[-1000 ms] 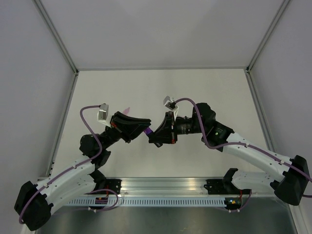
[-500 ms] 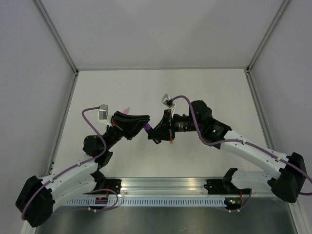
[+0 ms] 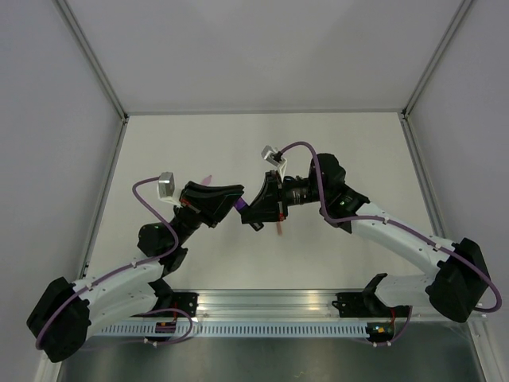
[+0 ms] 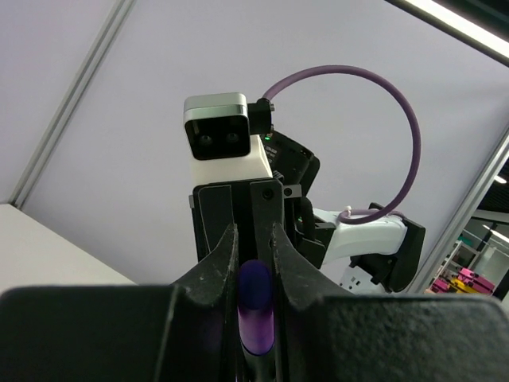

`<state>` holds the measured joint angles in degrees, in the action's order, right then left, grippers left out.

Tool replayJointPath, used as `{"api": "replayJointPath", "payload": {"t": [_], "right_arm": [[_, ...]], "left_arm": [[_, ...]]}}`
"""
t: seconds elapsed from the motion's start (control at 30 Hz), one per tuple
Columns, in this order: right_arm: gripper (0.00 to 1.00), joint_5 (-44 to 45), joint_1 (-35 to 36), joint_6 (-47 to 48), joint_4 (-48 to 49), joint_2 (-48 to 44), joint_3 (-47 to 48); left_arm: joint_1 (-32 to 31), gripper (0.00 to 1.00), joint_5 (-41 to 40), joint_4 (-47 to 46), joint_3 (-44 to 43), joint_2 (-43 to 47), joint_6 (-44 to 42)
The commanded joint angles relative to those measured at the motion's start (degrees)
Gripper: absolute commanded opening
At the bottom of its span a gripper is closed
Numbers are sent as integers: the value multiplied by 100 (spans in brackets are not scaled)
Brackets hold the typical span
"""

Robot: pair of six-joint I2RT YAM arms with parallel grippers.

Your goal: Insert the pens into the pen caps

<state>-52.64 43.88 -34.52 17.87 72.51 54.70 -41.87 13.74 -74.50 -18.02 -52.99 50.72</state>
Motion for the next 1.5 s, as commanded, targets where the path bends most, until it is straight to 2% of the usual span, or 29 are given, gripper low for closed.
{"api": "replayJointPath", "payload": {"t": [0.0, 0.2, 0.33, 0.37, 0.47, 0.5, 0.57, 0.6, 0.67, 0.7, 0.73, 0.77, 0.87, 1.03, 1.27, 1.4, 1.47], "right_arm": [[0, 1361, -424, -205, 2419, 44, 1253], [0, 1397, -433, 112, 1844, -61, 1456], [0, 1336, -415, 472, 1238, -123, 1333], [0, 1362, -406, 534, 1167, -132, 1133], [0, 1283, -415, 902, 746, -167, 729], [0, 1318, -415, 964, 614, -193, 596], [0, 1432, -415, 1149, 386, -281, 298], [0, 1458, -415, 1202, 227, -299, 209], [0, 1485, -415, 1246, 165, -360, -37], [0, 1520, -415, 1264, 77, -378, -90], [0, 1572, -406, 1290, 50, -387, -152], [0, 1582, -415, 1308, 24, -387, -231], [0, 1801, -415, 1369, -283, -326, -249], [0, 2669, -398, 1089, -573, -62, -346], [0, 4873, -249, 658, -1241, 710, -390], [0, 5631, -82, 245, -1207, 1080, -556], [0, 5800, 77, 25, -1076, 1282, -688]], "left_arm": [[-805, 2, 2433, 1559, 388, -195, 62], [-823, 2, 2090, 2140, 370, 104, -53], [-814, 2, 1853, 3175, -139, 612, -298], [-814, 7, 1747, 3962, -332, 719, -404], [-806, 22, 1010, 5328, -1307, 1105, -905], [-805, 28, 460, 6124, -1805, 1185, -1123], [-805, 41, -44, 6691, -2239, 1378, -1335], [-797, 56, -534, 6955, -2676, 1405, -1528], [-797, 66, -915, 7632, -3039, 1450, -1679], [-797, 76, -1204, 7800, -3354, 1467, -1810], [-797, 82, -1285, 8080, -3479, 1458, -1881], [-797, 99, -1347, 8205, -3585, 1467, -1942], [-797, 100, -1777, 8600, -3735, 1476, -2066], [-797, 100, -2849, 8926, -3244, 1249, -2022], [-788, 100, -4562, 8873, -2251, 748, -2041], [-788, 100, -4572, 8804, -2110, 781, -2048], [-788, 100, -4678, 8471, -1699, 974, -2275]]}}
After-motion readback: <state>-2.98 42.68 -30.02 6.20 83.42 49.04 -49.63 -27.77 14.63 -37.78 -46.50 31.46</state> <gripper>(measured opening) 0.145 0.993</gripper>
